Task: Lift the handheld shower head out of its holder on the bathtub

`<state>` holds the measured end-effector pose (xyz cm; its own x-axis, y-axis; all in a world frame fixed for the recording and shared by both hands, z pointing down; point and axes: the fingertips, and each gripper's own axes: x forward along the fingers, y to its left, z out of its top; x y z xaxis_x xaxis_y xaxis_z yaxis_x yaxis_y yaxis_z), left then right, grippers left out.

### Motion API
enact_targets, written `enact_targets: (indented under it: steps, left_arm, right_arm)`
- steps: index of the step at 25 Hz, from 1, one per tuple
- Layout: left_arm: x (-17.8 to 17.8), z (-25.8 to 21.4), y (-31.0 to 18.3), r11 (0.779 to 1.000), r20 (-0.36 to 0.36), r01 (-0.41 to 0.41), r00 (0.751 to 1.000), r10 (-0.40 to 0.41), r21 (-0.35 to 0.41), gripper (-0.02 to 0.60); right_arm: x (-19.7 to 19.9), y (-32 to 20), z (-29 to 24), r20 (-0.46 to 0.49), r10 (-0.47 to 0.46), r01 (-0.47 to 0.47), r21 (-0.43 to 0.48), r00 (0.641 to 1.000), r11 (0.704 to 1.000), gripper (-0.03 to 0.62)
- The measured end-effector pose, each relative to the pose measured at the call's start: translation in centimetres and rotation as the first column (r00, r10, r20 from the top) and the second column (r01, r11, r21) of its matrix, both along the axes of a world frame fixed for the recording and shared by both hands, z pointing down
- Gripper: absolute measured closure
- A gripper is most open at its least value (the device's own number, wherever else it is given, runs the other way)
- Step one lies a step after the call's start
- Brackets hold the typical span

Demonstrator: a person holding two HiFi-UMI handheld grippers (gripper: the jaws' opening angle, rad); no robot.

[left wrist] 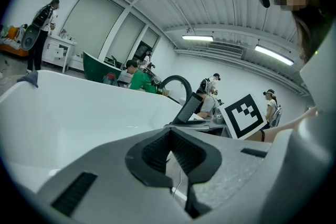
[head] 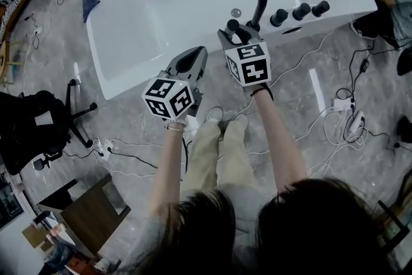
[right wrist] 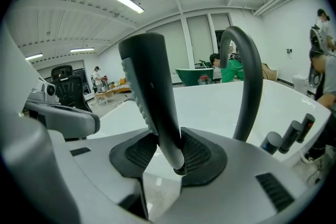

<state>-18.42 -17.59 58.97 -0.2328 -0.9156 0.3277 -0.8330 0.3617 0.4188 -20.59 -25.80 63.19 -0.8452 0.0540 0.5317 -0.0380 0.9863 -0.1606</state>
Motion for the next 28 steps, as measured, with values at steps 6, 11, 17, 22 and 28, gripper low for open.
enact_targets:
  steps: [6, 11, 17, 22, 28]
  left_arm:
    - [0.6, -2.1, 0.2, 1.000, 0.003, 0.004, 1.000, -0.004, 0.019, 0.575]
    - [1.3, -4.1, 0.6, 0.999, 0.005, 0.002, 1.000, -0.002, 0.032, 0.575]
    - [1.7, -6.8, 1.1, 0.999, 0.023, 0.001, 1.000, -0.002, 0.051, 0.575]
    - [2.4, -9.6, 1.5, 0.997, 0.053, -0.013, 0.999, 0.009, 0.074, 0.575]
    - [3.6, -13.1, 1.9, 0.994, 0.102, -0.048, 0.994, 0.038, 0.098, 0.575]
  right_arm:
    - [0.9, 0.4, -2.8, 0.019, -0.004, 0.003, 0.009, 1.000, 1.000, 0.456]
    - [1.3, 1.0, -6.1, 0.051, -0.008, 0.007, 0.018, 0.999, 1.000, 0.456]
    - [2.2, 1.4, -10.2, 0.092, -0.022, 0.018, 0.038, 0.996, 0.999, 0.457]
    - [3.4, 1.9, -12.9, 0.115, -0.022, 0.016, 0.051, 0.993, 0.999, 0.459]
    - [4.6, 2.8, -16.9, 0.158, -0.033, 0.023, 0.067, 0.987, 0.998, 0.459]
